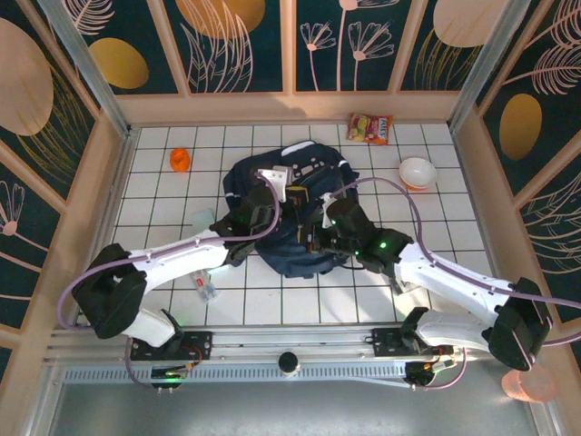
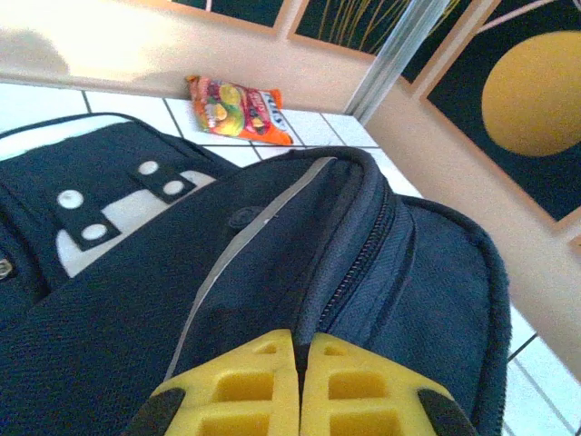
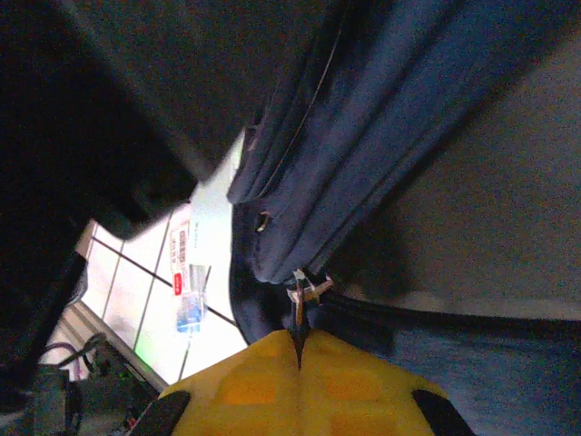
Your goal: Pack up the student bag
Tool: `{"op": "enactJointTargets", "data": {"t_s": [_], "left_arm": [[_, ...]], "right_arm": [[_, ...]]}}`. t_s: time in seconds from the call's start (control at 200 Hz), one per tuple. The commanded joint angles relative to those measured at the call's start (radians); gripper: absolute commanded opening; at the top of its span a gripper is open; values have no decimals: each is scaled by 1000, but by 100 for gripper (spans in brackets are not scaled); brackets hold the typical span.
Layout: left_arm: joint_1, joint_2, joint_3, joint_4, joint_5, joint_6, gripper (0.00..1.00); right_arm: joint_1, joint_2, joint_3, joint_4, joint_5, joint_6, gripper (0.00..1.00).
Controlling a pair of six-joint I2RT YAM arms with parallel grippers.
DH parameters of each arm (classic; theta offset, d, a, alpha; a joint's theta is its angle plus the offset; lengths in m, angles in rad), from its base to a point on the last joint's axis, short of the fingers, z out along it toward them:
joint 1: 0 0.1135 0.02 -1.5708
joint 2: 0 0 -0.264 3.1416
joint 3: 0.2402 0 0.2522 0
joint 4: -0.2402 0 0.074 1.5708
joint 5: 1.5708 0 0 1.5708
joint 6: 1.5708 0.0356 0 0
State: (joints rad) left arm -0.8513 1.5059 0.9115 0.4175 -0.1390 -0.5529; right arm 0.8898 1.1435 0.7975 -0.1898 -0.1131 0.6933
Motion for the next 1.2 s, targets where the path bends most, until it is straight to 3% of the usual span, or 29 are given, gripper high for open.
{"op": "enactJointTargets", "data": {"t_s": [0.0, 0.165, 0.215, 0.34, 0.425, 0.515, 0.601, 0.756, 0.926, 0.976, 1.131, 1.196], "left_arm": [[-3, 17, 97, 223, 7, -104, 0], [-3, 21, 77, 263, 16, -107, 0], [-3, 12, 67, 259, 20, -87, 0], [-3, -20, 29, 256, 31, -10, 0], [-2, -35, 23, 244, 42, 38, 0], [-2, -42, 28, 236, 64, 61, 0], [-2, -44, 35, 236, 92, 55, 0], [-1, -43, 50, 239, 120, 11, 0], [-1, -42, 87, 226, 155, -27, 0], [-1, -44, 90, 227, 165, -38, 0], [6, -60, 87, 199, 166, -57, 0], [16, -77, 80, 177, 167, -64, 16]], "right_arm": [[29, 6, -30, 116, 33, 92, 0], [37, -3, -51, 120, 47, 136, 0], [37, -28, -43, 78, 71, 135, 10], [22, -138, -35, -35, 156, 147, 49], [-15, -225, -62, -27, 173, 160, 66], [-66, -298, -109, 60, 177, 188, 78], [-100, -304, -142, 139, 139, 193, 81], [-117, -220, -111, 67, 155, 170, 81], [-128, -133, -120, 199, 51, 115, 77], [-136, -112, -114, 207, 50, 111, 69], [-182, -106, -128, 286, 35, 99, 30], [-206, -115, -149, 333, 13, 120, 13]]}}
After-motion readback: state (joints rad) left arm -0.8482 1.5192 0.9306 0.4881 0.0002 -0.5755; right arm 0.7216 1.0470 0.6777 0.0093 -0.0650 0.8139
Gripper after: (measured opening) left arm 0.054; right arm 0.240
